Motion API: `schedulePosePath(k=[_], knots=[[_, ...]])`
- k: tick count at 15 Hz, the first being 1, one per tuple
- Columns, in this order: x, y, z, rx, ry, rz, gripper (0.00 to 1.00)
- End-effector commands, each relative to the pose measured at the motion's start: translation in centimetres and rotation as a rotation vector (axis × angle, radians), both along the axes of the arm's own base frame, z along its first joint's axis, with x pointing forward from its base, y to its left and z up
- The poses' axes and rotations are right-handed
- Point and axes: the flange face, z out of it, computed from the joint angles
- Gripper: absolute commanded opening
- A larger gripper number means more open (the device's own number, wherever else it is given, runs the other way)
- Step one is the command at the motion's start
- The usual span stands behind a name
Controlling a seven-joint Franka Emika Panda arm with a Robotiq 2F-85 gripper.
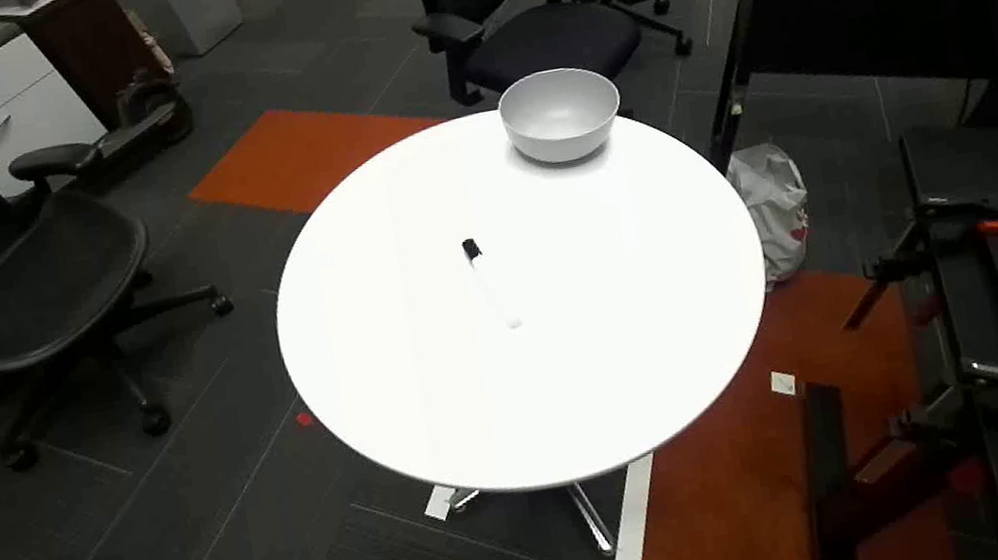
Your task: Put the marker in the bowl
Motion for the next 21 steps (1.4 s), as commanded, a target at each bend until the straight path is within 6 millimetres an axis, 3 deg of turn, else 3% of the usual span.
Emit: schedulePosePath(k=[1, 7, 9, 13, 16, 21], knots=[[0.0, 0.0, 0.1, 0.0, 0.001, 0.0, 1.0], [0.0, 0.0, 0.1, 0.0, 0.001, 0.0, 1.0], [1.7, -0.1, 0.0, 0.001, 0.009, -0.022, 1.0], [7.1, 1.0, -1.4, 0.048, 0.021, -0.074, 1.0], [11.6, 2.8, -3.7, 0.098, 0.045, -0.187, 1.0], [16.9, 4.9, -8.2, 0.134, 0.085, -0.448, 1.0]])
